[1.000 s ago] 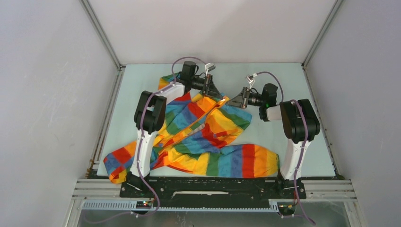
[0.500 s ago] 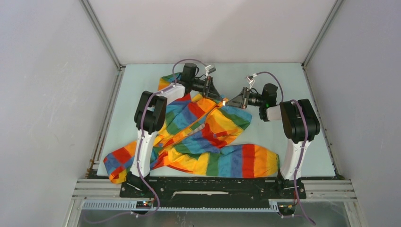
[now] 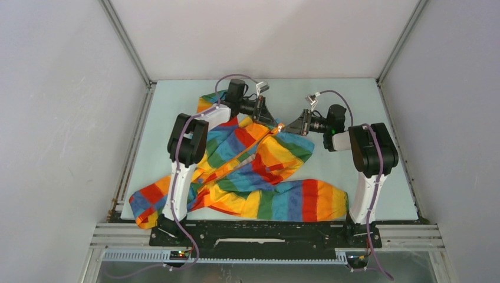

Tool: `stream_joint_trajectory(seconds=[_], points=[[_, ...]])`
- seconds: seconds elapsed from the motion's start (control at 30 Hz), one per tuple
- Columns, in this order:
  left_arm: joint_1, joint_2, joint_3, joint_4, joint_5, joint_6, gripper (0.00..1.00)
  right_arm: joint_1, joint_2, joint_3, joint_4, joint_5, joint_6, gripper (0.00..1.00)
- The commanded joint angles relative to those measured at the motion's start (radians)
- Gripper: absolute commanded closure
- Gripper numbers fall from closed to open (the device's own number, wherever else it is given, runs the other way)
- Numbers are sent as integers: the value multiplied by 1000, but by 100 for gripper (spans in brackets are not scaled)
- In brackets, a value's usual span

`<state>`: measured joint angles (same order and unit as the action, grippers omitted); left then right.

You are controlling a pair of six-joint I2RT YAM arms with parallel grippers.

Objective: Zip up the jacket

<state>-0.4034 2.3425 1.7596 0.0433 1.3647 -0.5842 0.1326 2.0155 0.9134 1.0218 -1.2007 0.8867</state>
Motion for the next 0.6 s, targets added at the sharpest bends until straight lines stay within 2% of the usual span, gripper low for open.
stream_joint_trajectory(seconds=[0.0, 0.07, 0.1, 0.13, 0.17, 0.2, 0.3, 0.47, 0.57], points=[[-15, -78, -8, -30, 20, 49, 100, -8, 18, 44, 57, -10, 41, 100], [-16, -78, 23, -181, -3, 145, 100, -11, 25, 57, 67, -18, 71, 100], [-15, -69, 65, -324, -29, 254, 100, -13, 28, 60, 77, -18, 84, 100], [-16, -48, 145, -554, -68, 483, 100, -16, 32, 63, 84, -18, 98, 100], [-20, -14, 236, -769, -106, 635, 100, -17, 37, 69, 98, -22, 114, 100], [-23, 15, 313, -893, -119, 703, 100, -18, 39, 70, 125, -24, 137, 100], [-30, 28, 317, -873, -119, 673, 100, -18, 41, 69, 206, -32, 198, 100], [-40, -1, 275, -872, -127, 696, 100, -24, 67, 74, 217, -9, 215, 100], [-43, -19, 251, -853, -149, 683, 100, -25, 79, 69, 278, 11, 263, 100]])
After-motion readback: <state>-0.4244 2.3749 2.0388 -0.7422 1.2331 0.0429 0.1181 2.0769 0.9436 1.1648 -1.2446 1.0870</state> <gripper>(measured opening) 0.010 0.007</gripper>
